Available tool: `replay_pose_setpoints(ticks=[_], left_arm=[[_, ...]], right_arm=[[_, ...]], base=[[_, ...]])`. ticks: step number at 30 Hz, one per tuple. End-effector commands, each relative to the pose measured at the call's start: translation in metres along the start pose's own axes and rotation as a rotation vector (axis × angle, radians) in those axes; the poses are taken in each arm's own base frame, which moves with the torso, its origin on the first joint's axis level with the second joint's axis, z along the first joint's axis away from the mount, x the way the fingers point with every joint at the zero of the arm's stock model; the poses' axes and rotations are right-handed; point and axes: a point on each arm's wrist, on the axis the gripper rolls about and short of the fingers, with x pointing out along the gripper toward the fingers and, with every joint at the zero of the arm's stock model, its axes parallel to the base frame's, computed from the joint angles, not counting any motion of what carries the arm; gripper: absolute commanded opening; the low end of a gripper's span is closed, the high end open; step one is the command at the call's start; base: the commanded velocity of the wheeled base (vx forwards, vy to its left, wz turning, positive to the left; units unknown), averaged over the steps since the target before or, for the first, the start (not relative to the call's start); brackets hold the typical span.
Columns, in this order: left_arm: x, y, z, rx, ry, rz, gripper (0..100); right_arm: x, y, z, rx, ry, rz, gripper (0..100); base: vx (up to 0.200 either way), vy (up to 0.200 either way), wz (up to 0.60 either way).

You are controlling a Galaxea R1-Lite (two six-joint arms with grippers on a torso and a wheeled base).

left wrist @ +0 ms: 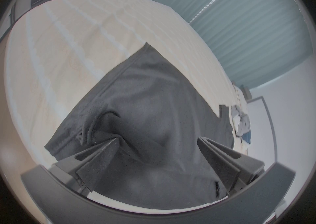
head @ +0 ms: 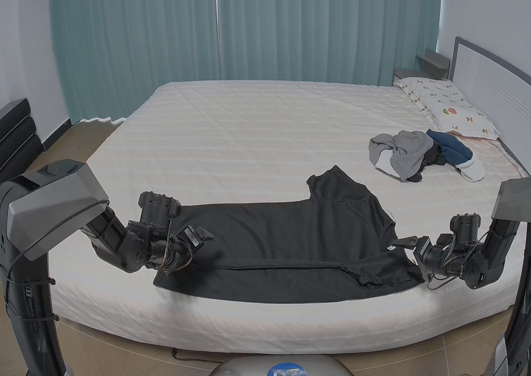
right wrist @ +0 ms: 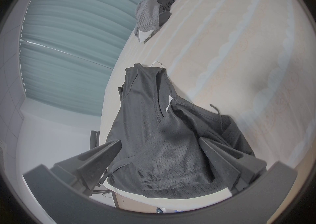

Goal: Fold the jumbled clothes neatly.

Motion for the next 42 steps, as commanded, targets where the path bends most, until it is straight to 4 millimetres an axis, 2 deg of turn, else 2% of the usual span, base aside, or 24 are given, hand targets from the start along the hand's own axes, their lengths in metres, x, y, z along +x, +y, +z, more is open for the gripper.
replay_pose_setpoints(ticks=[1, 5, 11, 14, 20, 24, 28, 31, 42], left_arm=[[0.007, -0.005, 0.015, -0.068, -0.053, -0.019, 100], [0.007, -0.011, 0.031, -0.103, -0.100, -0.048, 100], [0.015, -0.010, 0.046, -0.191, -0.164, -0.059, 100], [0.016, -0.006, 0.064, -0.242, -0.257, -0.122, 100], [0.012, 0.004, 0.079, -0.303, -0.303, -0.161, 100], [0.011, 0.011, 0.079, -0.302, -0.286, -0.148, 100], [0.007, 0.029, 0.074, -0.225, -0.141, -0.154, 100], [0.005, 0.033, 0.068, -0.163, -0.087, -0.163, 100], [0.018, 0.036, 0.058, -0.034, -0.066, -0.159, 100]], right_arm=[[0.001, -0.002, -0.002, -0.004, -0.001, 0.003, 100], [0.001, -0.004, -0.003, -0.004, -0.004, 0.001, 100], [0.001, -0.004, -0.003, -0.005, -0.003, 0.000, 100], [0.001, -0.004, -0.003, -0.004, -0.002, -0.001, 100], [0.001, -0.004, -0.003, -0.004, -0.002, -0.001, 100], [0.000, -0.004, -0.003, -0.005, -0.003, 0.000, 100], [0.001, -0.004, -0.003, -0.004, -0.002, -0.001, 100], [0.001, -0.004, -0.003, -0.004, -0.002, -0.001, 100], [0.001, -0.004, -0.003, -0.005, -0.003, 0.000, 100]], base=[[0.000, 0.000, 0.00], [0.000, 0.000, 0.00], [0.000, 0.000, 0.00], [0.000, 0.000, 0.00], [0.000, 0.000, 0.00], [0.000, 0.000, 0.00], [0.000, 0.000, 0.00], [0.000, 0.000, 0.00], [0.000, 0.000, 0.00]])
